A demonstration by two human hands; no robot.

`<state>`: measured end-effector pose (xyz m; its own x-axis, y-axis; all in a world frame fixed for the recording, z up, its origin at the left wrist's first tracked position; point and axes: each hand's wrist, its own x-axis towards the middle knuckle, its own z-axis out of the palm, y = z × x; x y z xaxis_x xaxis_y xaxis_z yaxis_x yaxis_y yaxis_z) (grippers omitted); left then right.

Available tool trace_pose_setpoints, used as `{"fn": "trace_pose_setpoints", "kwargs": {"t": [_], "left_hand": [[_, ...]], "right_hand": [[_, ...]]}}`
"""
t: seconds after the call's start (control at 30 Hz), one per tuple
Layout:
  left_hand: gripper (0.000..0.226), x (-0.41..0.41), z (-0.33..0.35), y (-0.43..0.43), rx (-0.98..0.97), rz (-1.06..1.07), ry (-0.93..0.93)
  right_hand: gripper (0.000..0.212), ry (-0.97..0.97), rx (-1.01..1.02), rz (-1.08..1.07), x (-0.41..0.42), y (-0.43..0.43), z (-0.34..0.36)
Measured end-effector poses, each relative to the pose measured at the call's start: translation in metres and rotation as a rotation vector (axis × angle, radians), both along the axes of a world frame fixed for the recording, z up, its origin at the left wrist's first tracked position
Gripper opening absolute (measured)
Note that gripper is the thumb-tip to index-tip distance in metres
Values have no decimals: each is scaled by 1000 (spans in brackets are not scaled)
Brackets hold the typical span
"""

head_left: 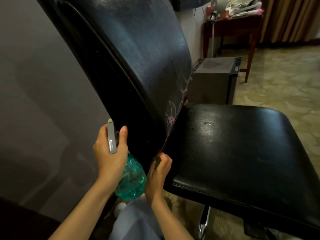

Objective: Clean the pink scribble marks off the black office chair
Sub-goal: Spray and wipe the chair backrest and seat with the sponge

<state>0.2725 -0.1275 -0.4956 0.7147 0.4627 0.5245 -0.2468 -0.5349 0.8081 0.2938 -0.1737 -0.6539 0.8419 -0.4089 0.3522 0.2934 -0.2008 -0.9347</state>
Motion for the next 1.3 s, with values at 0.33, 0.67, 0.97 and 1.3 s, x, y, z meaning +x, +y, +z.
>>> {"fn": "trace_pose_setpoints", "kwargs": {"t": [0.33, 0.67, 0.97, 1.3], "left_hand": [[11, -3, -2, 8, 28, -30, 41], [9, 0, -9, 3, 31, -1, 3], [14, 3, -5, 0, -6, 11, 34], [10, 8, 5, 9, -49, -10, 105]], "right_hand": [[22, 108, 10, -193, -8, -13, 0], [24, 122, -177, -60, 3, 6, -7], [50, 377, -722, 23, 3, -16, -9], [16, 191, -230, 13, -19, -91, 43]]}}
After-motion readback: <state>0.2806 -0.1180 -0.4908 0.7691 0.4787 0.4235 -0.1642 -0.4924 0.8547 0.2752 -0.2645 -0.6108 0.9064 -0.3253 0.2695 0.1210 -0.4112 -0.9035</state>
